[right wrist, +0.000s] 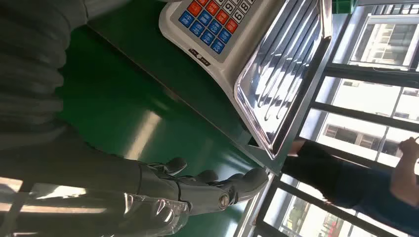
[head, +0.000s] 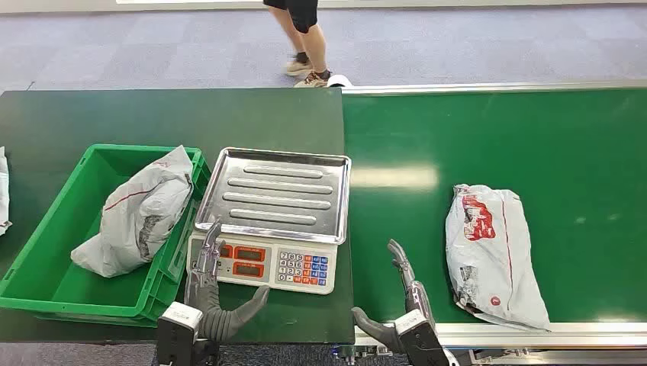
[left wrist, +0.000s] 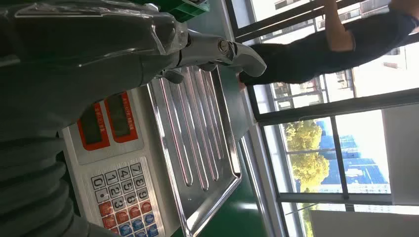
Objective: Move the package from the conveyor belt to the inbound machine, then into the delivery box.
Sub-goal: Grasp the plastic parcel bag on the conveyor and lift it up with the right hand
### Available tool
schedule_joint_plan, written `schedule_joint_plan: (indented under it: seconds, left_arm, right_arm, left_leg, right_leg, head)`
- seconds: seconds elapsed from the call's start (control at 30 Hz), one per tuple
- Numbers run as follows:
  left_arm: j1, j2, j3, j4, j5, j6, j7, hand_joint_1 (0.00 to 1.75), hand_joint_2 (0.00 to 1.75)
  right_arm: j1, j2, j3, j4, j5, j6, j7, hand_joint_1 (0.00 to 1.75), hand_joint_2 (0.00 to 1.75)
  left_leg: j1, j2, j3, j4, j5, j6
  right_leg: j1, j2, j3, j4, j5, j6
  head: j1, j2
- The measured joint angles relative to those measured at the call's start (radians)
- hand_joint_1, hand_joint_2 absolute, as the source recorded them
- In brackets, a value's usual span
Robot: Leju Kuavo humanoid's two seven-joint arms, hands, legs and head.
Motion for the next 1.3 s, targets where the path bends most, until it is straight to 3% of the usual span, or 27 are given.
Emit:
schedule_joint_plan:
  seconds: [0.8,1.03,1.3]
  left_arm:
    - [0.003,-0.002,0.0,-0.002,-0.004,0.003,-0.002,0.0,1.75]
    - [0.003,-0.002,-0.001,-0.003,-0.004,0.003,-0.003,0.0,1.75]
    - [0.005,-0.001,-0.001,-0.003,-0.002,0.003,-0.003,0.0,1.75]
  right_arm:
    - [0.006,-0.016,0.017,0.0,-0.016,-0.012,-0.004,0.0,1.75]
    - [0.009,-0.031,0.014,-0.019,0.05,-0.094,0.016,0.0,1.75]
    - [0.017,-0.053,-0.01,-0.073,0.074,-0.105,0.031,0.0,1.75]
  left_leg:
    - [0.0,0.0,0.0,0.0,0.0,0.0]
    - [0.0,0.0,0.0,0.0,0.0,0.0]
    - [0.0,0.0,0.0,0.0,0.0,0.0]
  right_leg:
    - [0.0,0.0,0.0,0.0,0.0,0.0]
    - [0.0,0.0,0.0,0.0,0.0,0.0]
    - [0.0,0.0,0.0,0.0,0.0,0.0]
  head:
    - [0.0,0.0]
    - [0.0,0.0]
    - [0.0,0.0]
